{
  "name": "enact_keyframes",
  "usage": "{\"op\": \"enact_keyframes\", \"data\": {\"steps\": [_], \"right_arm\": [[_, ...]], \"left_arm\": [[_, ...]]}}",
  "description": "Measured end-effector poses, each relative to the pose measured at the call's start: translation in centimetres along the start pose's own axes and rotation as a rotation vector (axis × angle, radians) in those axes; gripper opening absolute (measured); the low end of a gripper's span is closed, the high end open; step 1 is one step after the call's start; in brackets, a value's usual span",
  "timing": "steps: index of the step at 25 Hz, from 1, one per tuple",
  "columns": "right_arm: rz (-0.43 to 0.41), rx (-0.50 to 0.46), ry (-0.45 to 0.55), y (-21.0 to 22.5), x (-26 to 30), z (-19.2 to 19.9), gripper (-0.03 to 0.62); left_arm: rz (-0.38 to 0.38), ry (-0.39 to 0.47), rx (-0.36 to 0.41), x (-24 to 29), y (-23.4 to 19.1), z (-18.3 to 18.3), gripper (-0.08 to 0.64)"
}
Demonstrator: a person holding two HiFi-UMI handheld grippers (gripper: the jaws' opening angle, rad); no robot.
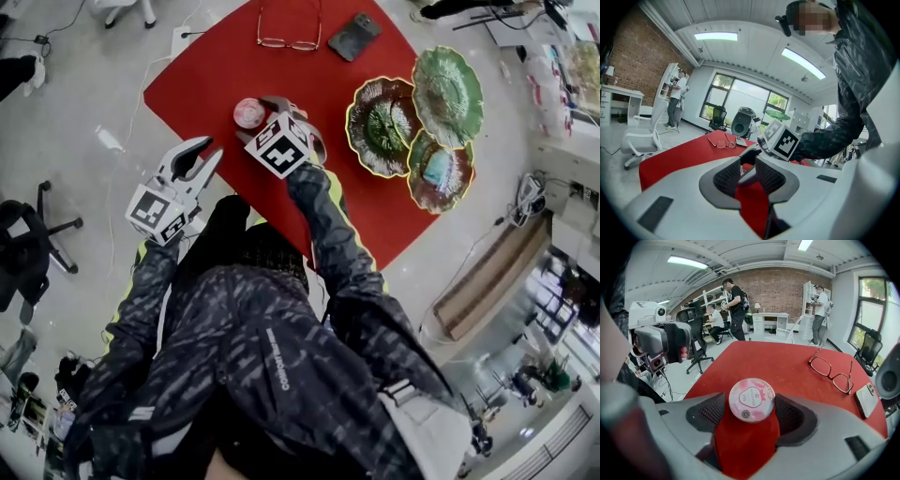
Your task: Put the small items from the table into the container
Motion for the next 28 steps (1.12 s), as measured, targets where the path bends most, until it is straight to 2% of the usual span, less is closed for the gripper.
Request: {"op": "enact_keyframes", "data": {"steps": [7,14,20,28], "right_arm": [[0.001,-0.011,-0.035,0.3,1.1,0.2,0.319],[-0.008,-0.007,-0.025,0.4,1.0,0.0,0.319],[0.001,0.047,0.001,0.4,0.8,0.1,0.319],[0.039,0.056,0.055,0.2,-1.5,-2.0,0.319]], "left_arm": [[-0.009,0.004,-0.008,-0.2,-0.8,0.1,0.085],[-0.012,0.015,-0.005,-0.4,-1.5,-0.5,0.085],[-0.004,0.019,0.010,-0.2,-1.7,-1.2,0.084],[0.003,0.020,0.032,0.1,-1.5,-2.2,0.084]]}}
Point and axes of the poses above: the fingertips, and each gripper's own axes: x forward along the fingers, y to its right, z out of its underside, the point moved 8 cm from there along -x, backward along the fingers, and after that the axes turned 1 degree about y, right-handed, at the moved point
